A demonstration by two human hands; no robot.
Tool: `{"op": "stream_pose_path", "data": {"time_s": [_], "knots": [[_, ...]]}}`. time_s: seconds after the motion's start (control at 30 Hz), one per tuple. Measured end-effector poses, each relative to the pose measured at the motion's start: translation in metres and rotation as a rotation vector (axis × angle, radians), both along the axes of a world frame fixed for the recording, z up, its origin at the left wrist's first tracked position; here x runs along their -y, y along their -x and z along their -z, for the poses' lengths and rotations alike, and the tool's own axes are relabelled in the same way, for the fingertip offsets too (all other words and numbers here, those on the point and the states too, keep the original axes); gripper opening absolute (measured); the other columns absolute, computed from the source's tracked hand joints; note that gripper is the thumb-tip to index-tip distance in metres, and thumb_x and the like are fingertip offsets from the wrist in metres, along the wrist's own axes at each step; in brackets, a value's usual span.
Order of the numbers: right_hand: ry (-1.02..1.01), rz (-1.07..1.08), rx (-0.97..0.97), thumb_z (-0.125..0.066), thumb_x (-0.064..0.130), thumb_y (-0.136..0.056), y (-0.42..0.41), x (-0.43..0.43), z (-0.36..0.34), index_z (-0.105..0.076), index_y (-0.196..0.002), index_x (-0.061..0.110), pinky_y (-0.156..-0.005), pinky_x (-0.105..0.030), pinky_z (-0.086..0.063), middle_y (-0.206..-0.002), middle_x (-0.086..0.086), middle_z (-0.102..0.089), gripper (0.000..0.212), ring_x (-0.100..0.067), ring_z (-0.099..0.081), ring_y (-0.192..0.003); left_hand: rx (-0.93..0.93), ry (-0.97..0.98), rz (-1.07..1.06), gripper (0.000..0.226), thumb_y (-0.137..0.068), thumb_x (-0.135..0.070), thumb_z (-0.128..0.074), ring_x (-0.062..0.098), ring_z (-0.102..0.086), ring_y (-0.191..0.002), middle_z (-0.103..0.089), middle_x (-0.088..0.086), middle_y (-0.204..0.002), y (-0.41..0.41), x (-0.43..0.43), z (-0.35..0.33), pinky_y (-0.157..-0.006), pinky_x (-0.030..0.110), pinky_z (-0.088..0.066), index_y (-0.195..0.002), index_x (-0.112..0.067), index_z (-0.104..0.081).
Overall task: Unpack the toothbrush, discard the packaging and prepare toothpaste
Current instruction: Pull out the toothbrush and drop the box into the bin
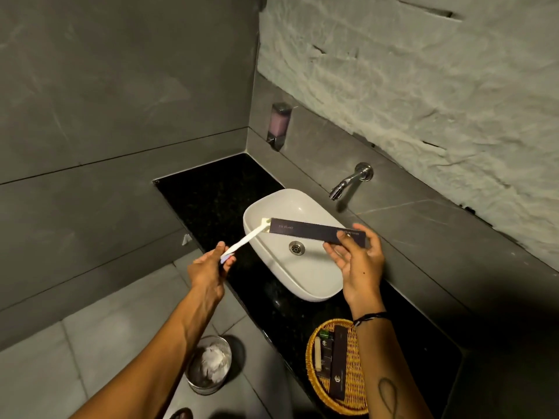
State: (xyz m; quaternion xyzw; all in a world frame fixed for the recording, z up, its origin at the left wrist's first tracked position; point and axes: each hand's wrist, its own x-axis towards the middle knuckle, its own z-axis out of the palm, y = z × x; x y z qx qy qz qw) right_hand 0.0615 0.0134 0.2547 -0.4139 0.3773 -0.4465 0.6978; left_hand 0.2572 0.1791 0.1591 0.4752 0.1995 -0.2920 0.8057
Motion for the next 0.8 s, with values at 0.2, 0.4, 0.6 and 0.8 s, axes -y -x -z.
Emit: {"op": "stream_pose_path", "data": {"time_s": [0.2,0.4,0.6,0.8], "knots": [[-0.309,-0.218,-0.171,-0.083,0.004,-0.085,-0.038,-0.058,0.082,-0.069,-0.1,0.014,-0.06,-0.027,-0.047,-0.099,-0.012,-0.073,0.023,-0.024,-0.066,-0.083,-0.082,-0.145,-0.264,0.02,-0.094,0.0,-0.071,0.023,-0.066,-0.056,-0.061,0.017,-0.079,-0.035,-0.083,0.036,-0.045,0.023,-0.059,-0.077,0.003,-0.06],[-0.395,-0.583,-0.359,-0.082,0.001,-0.084,-0.099,-0.149,0.202,-0.066,-0.082,0.014,-0.059,-0.026,-0.053,-0.086,-0.011,-0.07,0.021,-0.022,-0.068,-0.075,-0.183,-0.326,-0.481,0.024,-0.092,0.004,-0.071,0.018,-0.067,-0.043,-0.061,0.014,-0.075,-0.034,-0.19,0.112,-0.043,0.023,-0.057,-0.074,0.002,-0.057],[-0.276,-0.933,-0.669,-0.071,-0.008,-0.093,-0.124,-0.191,0.361,-0.062,-0.137,0.007,-0.076,-0.04,-0.062,-0.102,-0.006,-0.075,0.047,-0.023,-0.073,-0.086,-0.188,-0.463,-0.36,0.012,-0.101,-0.019,-0.065,0.014,-0.071,-0.085,-0.067,0.005,-0.098,-0.019,-0.254,0.237,-0.069,0.018,-0.059,-0.093,-0.015,-0.057],[-0.004,-0.967,-1.077,-0.076,-0.012,-0.087,-0.126,-0.179,0.561,-0.066,-0.125,-0.009,-0.07,-0.017,-0.06,-0.122,-0.028,-0.074,0.039,-0.025,-0.066,-0.094,-0.23,-0.478,-0.37,0.013,-0.095,-0.012,-0.073,0.016,-0.072,-0.061,-0.072,0.011,-0.088,-0.02,-0.244,0.397,-0.062,0.021,-0.06,-0.091,-0.001,-0.068]]}}
